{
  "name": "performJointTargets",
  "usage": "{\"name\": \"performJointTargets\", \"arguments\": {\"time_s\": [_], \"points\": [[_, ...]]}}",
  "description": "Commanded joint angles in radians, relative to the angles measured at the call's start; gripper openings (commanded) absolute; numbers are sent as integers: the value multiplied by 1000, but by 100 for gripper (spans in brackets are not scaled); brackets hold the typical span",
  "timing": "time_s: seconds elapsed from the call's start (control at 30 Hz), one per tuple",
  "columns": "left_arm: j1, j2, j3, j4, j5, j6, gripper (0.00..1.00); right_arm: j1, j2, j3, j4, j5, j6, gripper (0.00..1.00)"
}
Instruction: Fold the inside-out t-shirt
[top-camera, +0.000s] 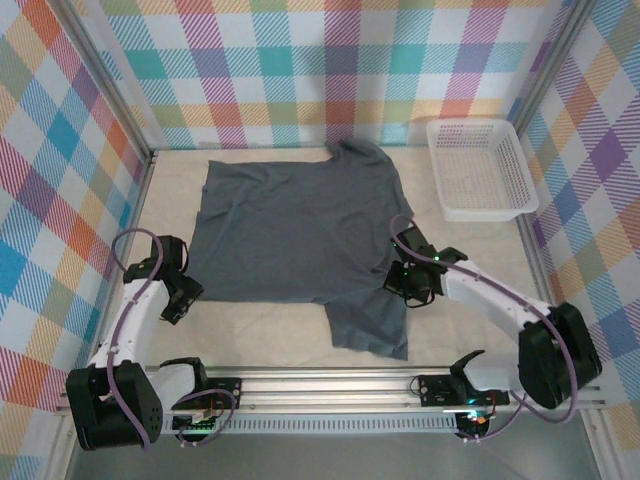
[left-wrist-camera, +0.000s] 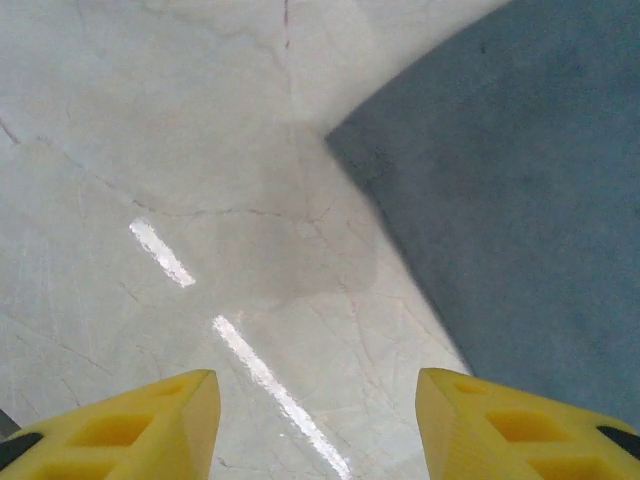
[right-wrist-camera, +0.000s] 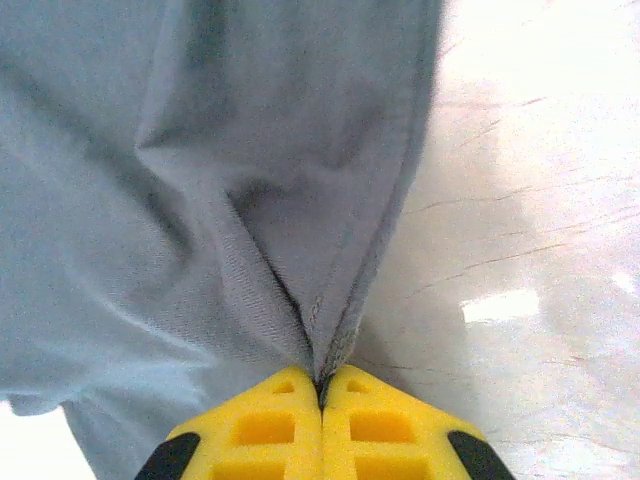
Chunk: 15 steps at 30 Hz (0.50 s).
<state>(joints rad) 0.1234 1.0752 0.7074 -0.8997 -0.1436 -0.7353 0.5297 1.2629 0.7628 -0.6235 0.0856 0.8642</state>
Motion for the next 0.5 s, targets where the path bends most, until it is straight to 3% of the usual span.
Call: {"name": "performJointTargets", "arguments": {"time_s": [0.0, 0.13, 0.3, 0.47], "points": [[9, 5, -42, 31, 71, -13, 54, -17, -45, -65, -41, 69, 39, 0], [26, 66, -56, 67, 61, -8, 55, -20, -37, -65, -15, 38, 28, 0], [50, 106, -83, 186, 167, 16, 56, -27, -108, -76, -47, 98, 37, 0], [53, 122, -127, 277, 188, 19, 57, -40, -172, -107, -40, 101, 33, 0]]}}
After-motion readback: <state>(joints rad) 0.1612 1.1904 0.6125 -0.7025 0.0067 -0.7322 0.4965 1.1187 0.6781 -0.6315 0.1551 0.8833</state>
